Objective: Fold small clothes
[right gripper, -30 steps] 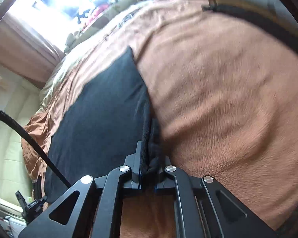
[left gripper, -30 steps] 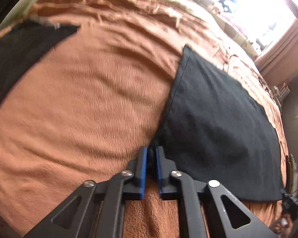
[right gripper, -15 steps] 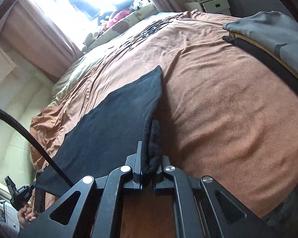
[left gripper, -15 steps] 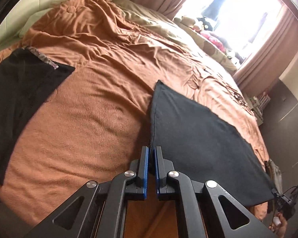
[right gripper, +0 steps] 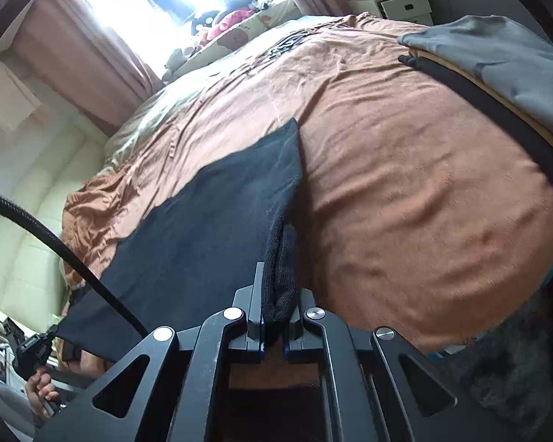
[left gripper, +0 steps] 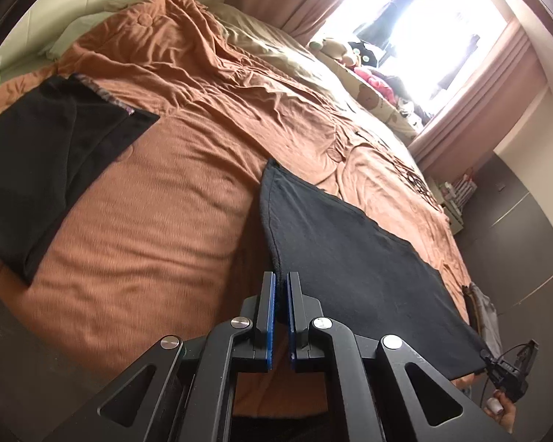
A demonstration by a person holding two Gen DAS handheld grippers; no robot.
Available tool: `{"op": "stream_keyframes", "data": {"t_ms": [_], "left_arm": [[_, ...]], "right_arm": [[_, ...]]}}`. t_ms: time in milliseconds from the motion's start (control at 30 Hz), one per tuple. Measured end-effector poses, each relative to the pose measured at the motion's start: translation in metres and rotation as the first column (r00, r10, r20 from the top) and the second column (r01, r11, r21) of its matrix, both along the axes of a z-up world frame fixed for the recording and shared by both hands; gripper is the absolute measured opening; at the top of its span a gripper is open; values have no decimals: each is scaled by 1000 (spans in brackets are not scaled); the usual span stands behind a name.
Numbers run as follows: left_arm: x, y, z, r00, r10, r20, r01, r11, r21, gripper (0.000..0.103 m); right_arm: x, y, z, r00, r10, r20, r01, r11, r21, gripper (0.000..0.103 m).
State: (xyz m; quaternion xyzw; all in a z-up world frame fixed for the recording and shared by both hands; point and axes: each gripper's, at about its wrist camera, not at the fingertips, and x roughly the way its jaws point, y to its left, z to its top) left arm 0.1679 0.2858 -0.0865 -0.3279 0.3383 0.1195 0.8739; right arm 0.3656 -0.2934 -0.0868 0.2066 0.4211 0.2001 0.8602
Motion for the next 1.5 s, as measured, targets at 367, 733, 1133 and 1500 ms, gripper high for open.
{"op": "stream_keyframes", "data": {"t_ms": [367, 733, 1133, 1500], "left_arm": [[-6, 6, -67, 998, 5, -70, -13, 993, -115, 17], [-36, 6, -96, 999, 53, -11, -55, 978, -203, 69], [-46, -3, -115, 998, 67, 21, -57, 949, -310, 49], [-39, 2, -123, 987, 161, -19, -157, 920, -360, 25]], "right_arm": [[-8, -6, -14, 994, -53, -95, 42, 992, -115, 52], [-69, 43, 55, 997, 22, 70, -7, 979, -204, 54], [-68, 152, 52, 960, 272, 61, -246, 930, -274, 53], [-16, 253, 19, 898, 437, -60, -424, 819, -386, 32]]}}
